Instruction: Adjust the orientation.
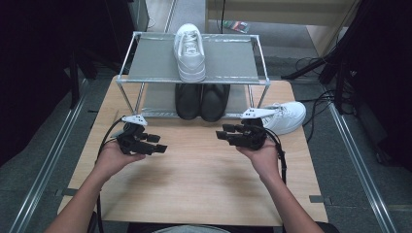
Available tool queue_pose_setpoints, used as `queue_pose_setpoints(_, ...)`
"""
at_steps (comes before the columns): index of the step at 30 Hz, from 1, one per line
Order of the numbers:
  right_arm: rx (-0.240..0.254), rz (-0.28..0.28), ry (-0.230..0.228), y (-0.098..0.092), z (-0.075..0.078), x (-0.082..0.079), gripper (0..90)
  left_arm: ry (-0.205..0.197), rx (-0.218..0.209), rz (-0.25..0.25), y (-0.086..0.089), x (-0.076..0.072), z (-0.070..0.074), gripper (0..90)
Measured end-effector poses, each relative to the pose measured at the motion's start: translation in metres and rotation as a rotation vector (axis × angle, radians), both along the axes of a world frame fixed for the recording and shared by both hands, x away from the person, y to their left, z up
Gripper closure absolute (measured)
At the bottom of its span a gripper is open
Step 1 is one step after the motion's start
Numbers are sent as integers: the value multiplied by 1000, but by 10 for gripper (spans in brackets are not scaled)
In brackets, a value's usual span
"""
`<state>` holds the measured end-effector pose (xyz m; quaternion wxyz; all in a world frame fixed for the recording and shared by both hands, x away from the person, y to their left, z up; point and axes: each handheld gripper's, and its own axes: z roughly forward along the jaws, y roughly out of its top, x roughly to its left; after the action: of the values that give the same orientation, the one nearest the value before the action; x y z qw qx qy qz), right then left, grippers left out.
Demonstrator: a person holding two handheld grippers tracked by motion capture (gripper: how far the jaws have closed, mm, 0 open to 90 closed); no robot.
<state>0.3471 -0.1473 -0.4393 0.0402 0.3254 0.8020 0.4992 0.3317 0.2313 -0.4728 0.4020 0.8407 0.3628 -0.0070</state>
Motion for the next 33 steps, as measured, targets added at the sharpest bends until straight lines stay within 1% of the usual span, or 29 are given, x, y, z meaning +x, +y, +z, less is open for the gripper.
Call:
queue_pose_setpoints(3,3,-7,0,-4,-1,0,576,-2,3,3,0,-1,1,402)
queue_pose_setpoints(5,6,-18,6,-7,-2,1,569,-4,3,-3,0,-2,1,402)
queue_pose_setpoints(8,14,-31,19,-13,-3,2,560,-7,2,4,0,-3,1,402)
queue_pose_setpoints(13,-1,-49,14,-23,-3,3,555,-9,8,3,0,-3,1,401)
queue_pose_setpoints(15,-19,-64,3,-28,-4,5,555,-7,9,-2,0,-3,1,401)
queue_pose_setpoints(17,-33,-79,5,-32,-5,6,555,-5,11,-2,-1,-3,1,401)
queue_pose_setpoints(18,-41,-88,9,-34,-5,8,555,-5,12,-1,-1,-3,0,401)
queue_pose_setpoints(20,-29,-99,25,-39,-7,12,555,-4,17,-6,-1,-3,0,401)
queue_pose_setpoints(24,-53,-136,37,-47,-8,20,557,-2,19,-3,-1,-3,0,401)
queue_pose_setpoints(25,-52,-142,44,-49,-8,22,558,-2,21,-3,0,-3,0,401)
queue_pose_setpoints(29,-51,-184,59,-59,-5,31,555,-2,19,0,0,-4,-1,401)
queue_pose_setpoints(30,-57,-197,55,-61,-2,33,552,-4,23,-2,0,-5,-1,401)
queue_pose_setpoints(33,-95,-226,48,-66,4,38,550,0,26,7,1,-7,-1,401)
